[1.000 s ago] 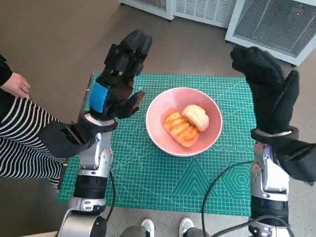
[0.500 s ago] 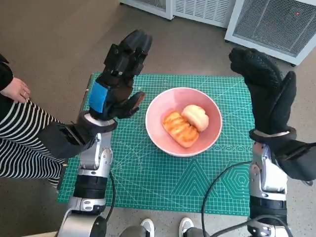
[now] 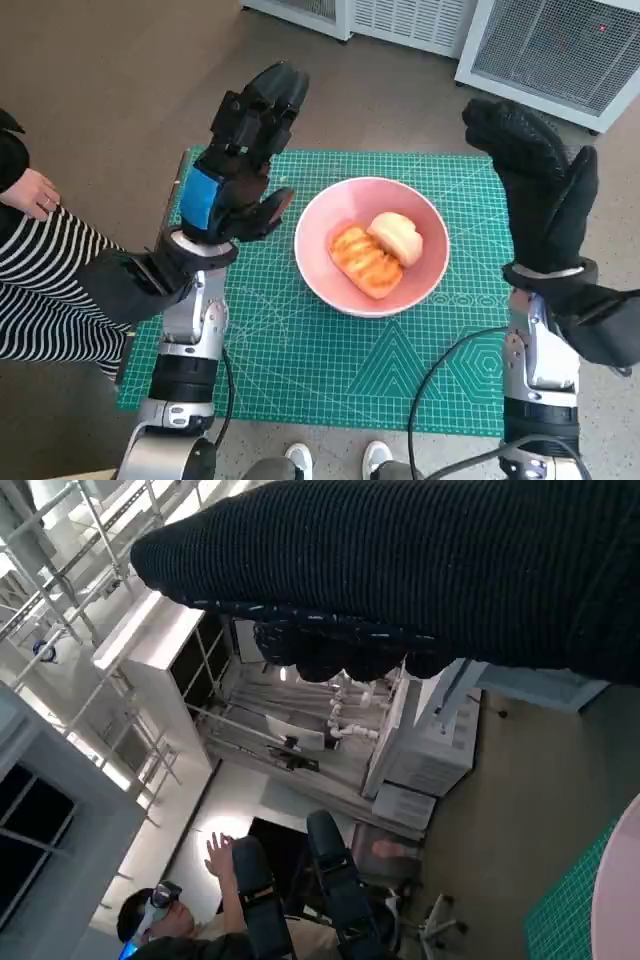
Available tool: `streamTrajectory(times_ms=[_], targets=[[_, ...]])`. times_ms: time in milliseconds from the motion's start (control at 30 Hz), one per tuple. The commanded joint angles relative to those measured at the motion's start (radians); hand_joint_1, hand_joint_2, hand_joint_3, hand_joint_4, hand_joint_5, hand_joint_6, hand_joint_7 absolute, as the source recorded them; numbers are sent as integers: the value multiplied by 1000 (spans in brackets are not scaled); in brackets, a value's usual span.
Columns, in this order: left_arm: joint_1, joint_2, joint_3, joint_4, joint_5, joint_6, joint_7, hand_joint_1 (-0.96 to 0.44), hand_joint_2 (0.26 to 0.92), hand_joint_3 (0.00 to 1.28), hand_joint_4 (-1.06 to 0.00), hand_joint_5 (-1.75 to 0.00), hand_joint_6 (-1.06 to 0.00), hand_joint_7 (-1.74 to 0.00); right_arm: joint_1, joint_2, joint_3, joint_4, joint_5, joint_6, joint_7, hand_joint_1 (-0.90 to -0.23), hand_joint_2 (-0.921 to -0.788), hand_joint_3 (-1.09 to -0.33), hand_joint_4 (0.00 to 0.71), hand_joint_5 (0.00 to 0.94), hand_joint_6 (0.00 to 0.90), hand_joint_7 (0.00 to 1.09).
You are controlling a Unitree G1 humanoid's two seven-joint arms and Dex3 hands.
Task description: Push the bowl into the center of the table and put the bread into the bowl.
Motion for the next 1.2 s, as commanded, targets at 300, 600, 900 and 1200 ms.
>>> streamTrajectory(times_ms=[300, 600, 900, 1200], targets=[[9, 0, 1, -5, -10, -2, -14, -598, 921, 344, -121, -35, 1, -545, 22, 10, 7, -19, 2, 25, 3, -672, -921, -667, 137, 1, 44, 481], [12, 6, 5, -4, -6, -5, -18, -596, 921, 341, -122, -34, 1, -549, 15, 9, 10, -24, -3, 17, 8, -663, -921, -668, 140, 2, 47, 488], [23, 7, 4, -26, -2, 6, -9, -594, 921, 340, -125, -35, 1, -546, 12, 9, 12, -18, -4, 6, 11, -662, -921, -669, 139, 1, 44, 491], [26, 10, 5, -25, 5, 6, -5, -594, 921, 338, -130, -36, 1, -551, 5, 9, 15, -1, -6, -2, 18, -662, -921, -669, 139, 1, 42, 495]])
